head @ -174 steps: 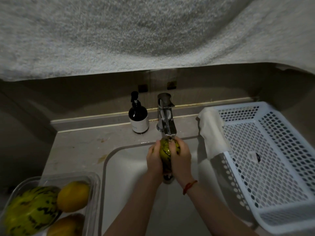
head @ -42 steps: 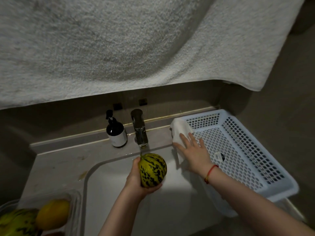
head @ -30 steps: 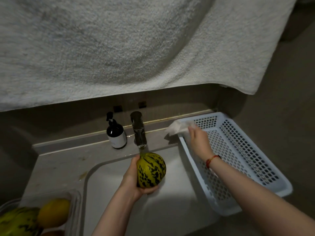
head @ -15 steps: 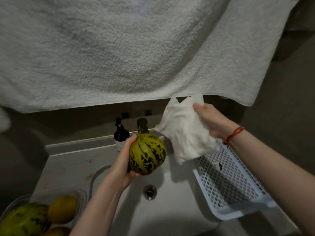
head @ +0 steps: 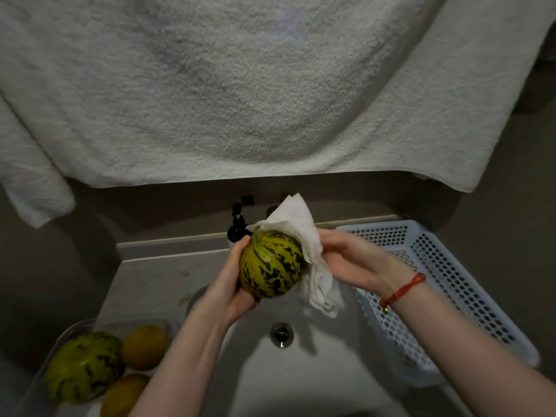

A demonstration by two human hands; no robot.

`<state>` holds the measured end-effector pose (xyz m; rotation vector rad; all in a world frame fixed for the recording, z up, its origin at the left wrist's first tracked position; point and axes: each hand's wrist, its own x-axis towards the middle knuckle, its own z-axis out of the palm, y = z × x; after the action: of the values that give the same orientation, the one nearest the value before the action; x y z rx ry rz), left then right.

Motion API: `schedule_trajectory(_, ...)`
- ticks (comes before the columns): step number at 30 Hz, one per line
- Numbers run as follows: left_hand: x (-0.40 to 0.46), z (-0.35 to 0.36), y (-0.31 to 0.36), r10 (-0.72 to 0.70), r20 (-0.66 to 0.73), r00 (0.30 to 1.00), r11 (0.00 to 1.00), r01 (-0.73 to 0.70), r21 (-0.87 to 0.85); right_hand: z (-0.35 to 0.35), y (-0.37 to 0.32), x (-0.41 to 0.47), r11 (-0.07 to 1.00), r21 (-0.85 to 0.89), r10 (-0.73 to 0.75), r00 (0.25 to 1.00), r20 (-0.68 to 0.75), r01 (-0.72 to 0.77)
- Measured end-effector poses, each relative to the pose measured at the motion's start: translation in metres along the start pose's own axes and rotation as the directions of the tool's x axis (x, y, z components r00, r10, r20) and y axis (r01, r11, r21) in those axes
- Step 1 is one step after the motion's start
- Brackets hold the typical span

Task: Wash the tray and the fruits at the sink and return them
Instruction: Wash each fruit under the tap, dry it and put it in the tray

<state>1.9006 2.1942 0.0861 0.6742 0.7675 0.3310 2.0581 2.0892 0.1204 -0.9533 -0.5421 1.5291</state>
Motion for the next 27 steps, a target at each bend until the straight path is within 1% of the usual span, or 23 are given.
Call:
schedule_trajectory(2,-0.002,-0.004,0.002,-0.012,-0.013,1.000,1.000,0.013,0.003,-0.004,0.013,0.004,0.983,-0.174,-0.064,0.997,-0.033,0.057)
schedule_trajectory(4,-0.003,-0.004,0.004,-0.015,-0.013,1.000,1.000,0.015,0.006,-0.001,0.026,0.013,0.919,-0.376,-0.170,0.980,-0.107,0.119)
schedule_trajectory(5,-0.003,-0.003,0.004,-0.020,-0.009,1.000,1.000,0.020,0.008,0.001,0.030,0.017,0.883,-0.449,-0.215,0.968,-0.127,0.137)
schedule_trajectory(6,-0.003,-0.002,0.003,-0.025,0.001,1.000,1.000,0.025,0.014,0.004,0.034,0.020,0.867,-0.475,-0.235,0.964,-0.127,0.149)
schedule_trajectory(8,-0.002,0.001,0.004,-0.021,0.027,0.999,0.999,0.020,0.033,0.008,0.042,0.029,0.873,-0.454,-0.251,0.962,-0.109,0.176)
schedule_trajectory(10,0.002,0.002,0.004,0.005,0.027,1.000,0.999,-0.006,0.050,0.015,0.047,0.033,0.864,-0.447,-0.319,0.939,-0.132,0.231)
schedule_trajectory(11,0.005,0.002,0.004,0.029,0.022,0.999,0.997,-0.030,0.066,0.017,0.050,0.036,0.850,-0.445,-0.384,0.910,-0.156,0.282)
schedule_trajectory(13,0.008,0.003,0.003,0.061,0.012,0.998,0.993,-0.062,0.096,0.022,0.057,0.041,0.819,-0.422,-0.510,0.830,-0.225,0.389)
schedule_trajectory(15,0.008,0.004,0.002,0.108,0.013,0.994,0.979,-0.108,0.175,0.025,0.062,0.044,0.833,-0.372,-0.540,0.750,-0.382,0.411)
schedule_trajectory(16,0.007,0.004,0.002,0.144,0.010,0.990,0.954,-0.141,0.263,0.025,0.063,0.045,0.856,-0.328,-0.515,0.713,-0.476,0.400)
schedule_trajectory(18,0.007,0.001,0.003,0.225,-0.014,0.974,0.858,-0.191,0.477,0.021,0.064,0.049,0.901,-0.192,-0.419,0.665,-0.618,0.389)
schedule_trajectory(19,0.008,-0.001,0.003,0.259,-0.013,0.966,0.806,-0.209,0.554,0.018,0.064,0.051,0.913,-0.125,-0.369,0.661,-0.654,0.387)
schedule_trajectory(20,0.009,-0.004,0.003,0.256,0.005,0.967,0.773,-0.208,0.599,0.017,0.064,0.050,0.924,-0.048,-0.313,0.677,-0.666,0.380)
schedule_trajectory(21,0.007,-0.005,0.003,0.239,0.026,0.971,0.781,-0.208,0.590,0.014,0.065,0.051,0.930,0.039,-0.252,0.710,-0.657,0.366)
schedule_trajectory(22,0.004,-0.006,0.004,0.232,0.045,0.972,0.804,-0.218,0.554,0.013,0.067,0.050,0.929,0.137,-0.188,0.758,-0.625,0.343)
schedule_trajectory(23,0.001,-0.007,0.005,0.246,0.034,0.969,0.838,-0.230,0.495,0.012,0.069,0.050,0.923,0.223,-0.135,0.805,-0.577,0.315)
schedule_trajectory(24,0.001,-0.010,0.004,0.271,-0.006,0.962,0.849,-0.237,0.472,0.010,0.071,0.049,0.909,0.302,-0.097,0.849,-0.519,0.288)
schedule_trajectory(25,0.005,-0.015,0.002,0.292,-0.093,0.952,0.869,-0.224,0.441,0.009,0.074,0.050,0.890,0.369,-0.064,0.876,-0.478,0.267)
schedule_trajectory(26,0.009,-0.023,-0.004,0.264,-0.201,0.943,0.902,-0.168,0.398,0.007,0.078,0.049,0.868,0.428,-0.035,0.892,-0.451,0.251)
schedule_trajectory(27,0.013,-0.029,-0.013,0.175,-0.285,0.942,0.959,-0.099,0.264,0.004,0.083,0.050,0.851,0.470,-0.023,0.910,-0.413,0.235)
